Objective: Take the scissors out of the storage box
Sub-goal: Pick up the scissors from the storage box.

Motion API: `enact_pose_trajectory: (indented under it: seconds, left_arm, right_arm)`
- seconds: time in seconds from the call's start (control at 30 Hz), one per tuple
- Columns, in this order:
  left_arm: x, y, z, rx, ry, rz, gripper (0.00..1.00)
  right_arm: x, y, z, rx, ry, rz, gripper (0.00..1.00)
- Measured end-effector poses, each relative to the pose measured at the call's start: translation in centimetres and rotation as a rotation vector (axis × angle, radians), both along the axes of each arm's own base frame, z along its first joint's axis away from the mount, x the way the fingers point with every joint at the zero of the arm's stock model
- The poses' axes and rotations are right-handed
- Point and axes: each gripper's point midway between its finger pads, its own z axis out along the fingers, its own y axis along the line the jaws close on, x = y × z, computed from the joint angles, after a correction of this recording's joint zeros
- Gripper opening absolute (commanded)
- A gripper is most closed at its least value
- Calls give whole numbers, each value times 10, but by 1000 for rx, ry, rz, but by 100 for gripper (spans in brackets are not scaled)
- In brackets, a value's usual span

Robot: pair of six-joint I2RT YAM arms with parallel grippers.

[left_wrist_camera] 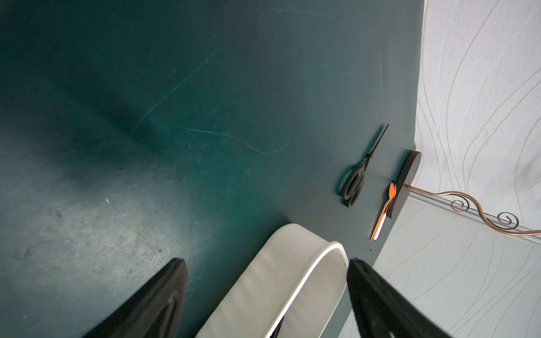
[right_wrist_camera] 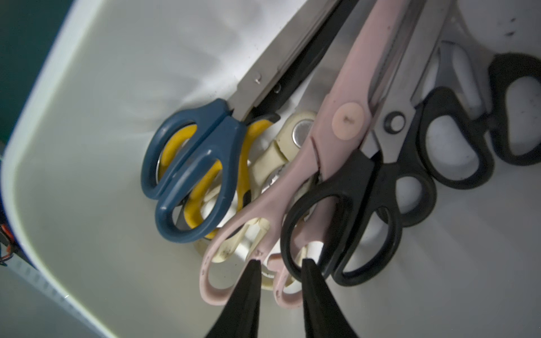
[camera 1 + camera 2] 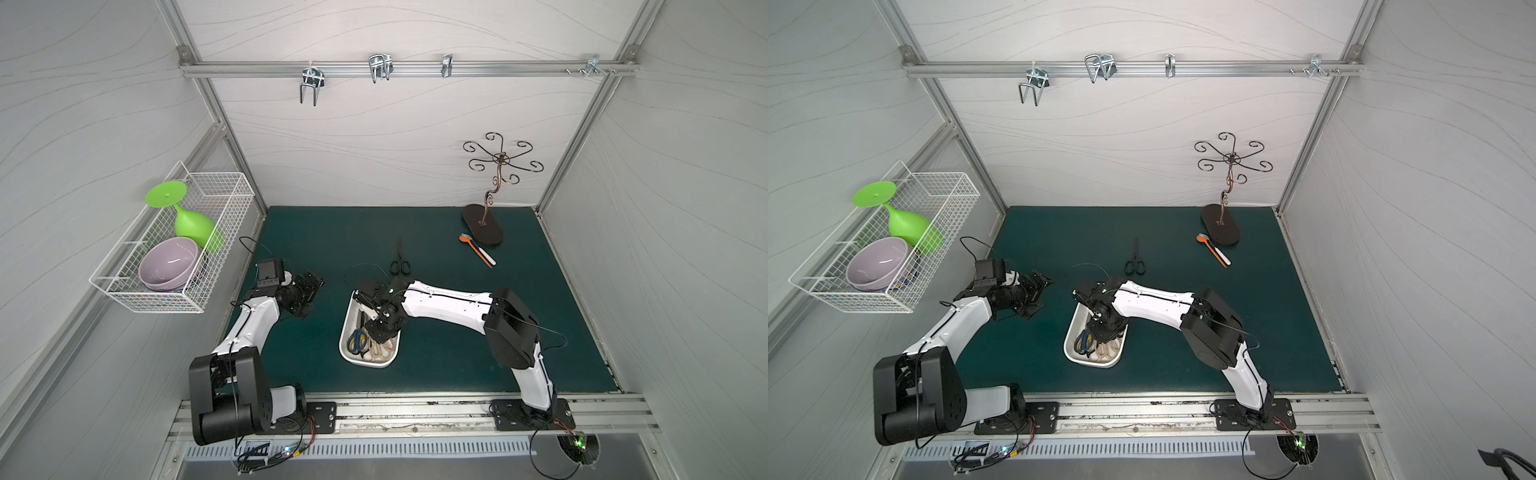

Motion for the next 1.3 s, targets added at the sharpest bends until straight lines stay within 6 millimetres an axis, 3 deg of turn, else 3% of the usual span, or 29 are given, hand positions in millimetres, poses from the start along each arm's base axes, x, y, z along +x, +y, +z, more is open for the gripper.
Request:
enact_pose_trajectory:
  seconds: [0.3,0.53,0.83,0.93,1.17,1.3]
  left_arm:
    - [0,1,0,0,0,3,90]
    - [0,1,1,0,-1,4,90]
    - [0,1,3,1,-9,3,90]
    - [-1,1,3,0,-6,3,90]
    - [-1,1,3,0,-6,3,90]
    - [-1,1,3,0,-5,3,90]
  right_arm:
    - [1,1,-12,-25,8,-8,27]
    - [5,7,-11,-15,0,-9,21]
    - [5,7,-13,-17,2,-9,20]
    - [5,7,-14,-18,3,-9,14]
    - [4,8,-15,-19,8,-11,11]
    - [4,8,-15,-16,7,-10,1]
